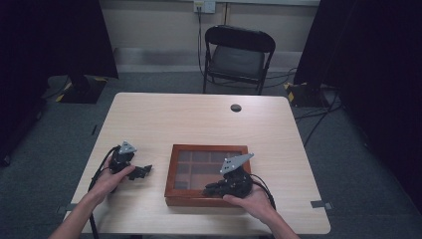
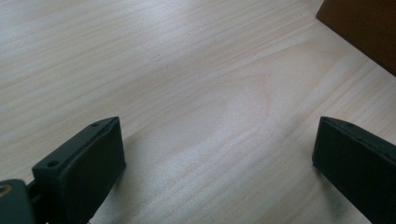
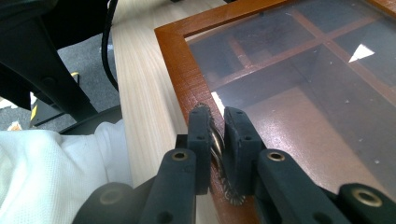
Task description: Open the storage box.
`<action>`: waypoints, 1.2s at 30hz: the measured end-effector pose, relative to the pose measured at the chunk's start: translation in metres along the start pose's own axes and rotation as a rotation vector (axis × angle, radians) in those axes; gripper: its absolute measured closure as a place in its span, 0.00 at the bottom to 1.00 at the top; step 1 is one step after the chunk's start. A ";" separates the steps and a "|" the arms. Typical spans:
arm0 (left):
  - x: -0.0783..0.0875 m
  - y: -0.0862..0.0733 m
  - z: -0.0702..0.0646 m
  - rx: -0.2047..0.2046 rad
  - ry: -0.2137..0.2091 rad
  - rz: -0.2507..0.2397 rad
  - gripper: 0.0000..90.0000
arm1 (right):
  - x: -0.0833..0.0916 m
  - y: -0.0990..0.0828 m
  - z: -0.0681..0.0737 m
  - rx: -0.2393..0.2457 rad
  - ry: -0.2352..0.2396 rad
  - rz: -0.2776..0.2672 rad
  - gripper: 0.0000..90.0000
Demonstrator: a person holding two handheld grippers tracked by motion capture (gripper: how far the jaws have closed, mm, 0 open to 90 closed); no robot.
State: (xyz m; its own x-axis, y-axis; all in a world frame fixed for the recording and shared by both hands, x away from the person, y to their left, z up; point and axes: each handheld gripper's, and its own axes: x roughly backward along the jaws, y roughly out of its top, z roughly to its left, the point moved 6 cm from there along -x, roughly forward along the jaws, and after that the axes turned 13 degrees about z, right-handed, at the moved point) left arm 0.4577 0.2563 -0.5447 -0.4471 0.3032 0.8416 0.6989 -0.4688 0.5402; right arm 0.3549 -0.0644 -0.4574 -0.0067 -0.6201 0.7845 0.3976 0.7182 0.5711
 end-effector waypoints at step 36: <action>0.000 0.000 0.000 -0.005 0.002 0.001 0.02 | 0.024 0.018 -0.002 -0.026 0.021 -0.043 0.91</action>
State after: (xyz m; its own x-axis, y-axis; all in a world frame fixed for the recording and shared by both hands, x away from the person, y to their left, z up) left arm 0.4580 0.2567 -0.5446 -0.4472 0.3011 0.8422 0.6968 -0.4732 0.5391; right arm 0.3639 -0.0665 -0.4288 -0.0055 -0.6570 0.7538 0.4210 0.6823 0.5977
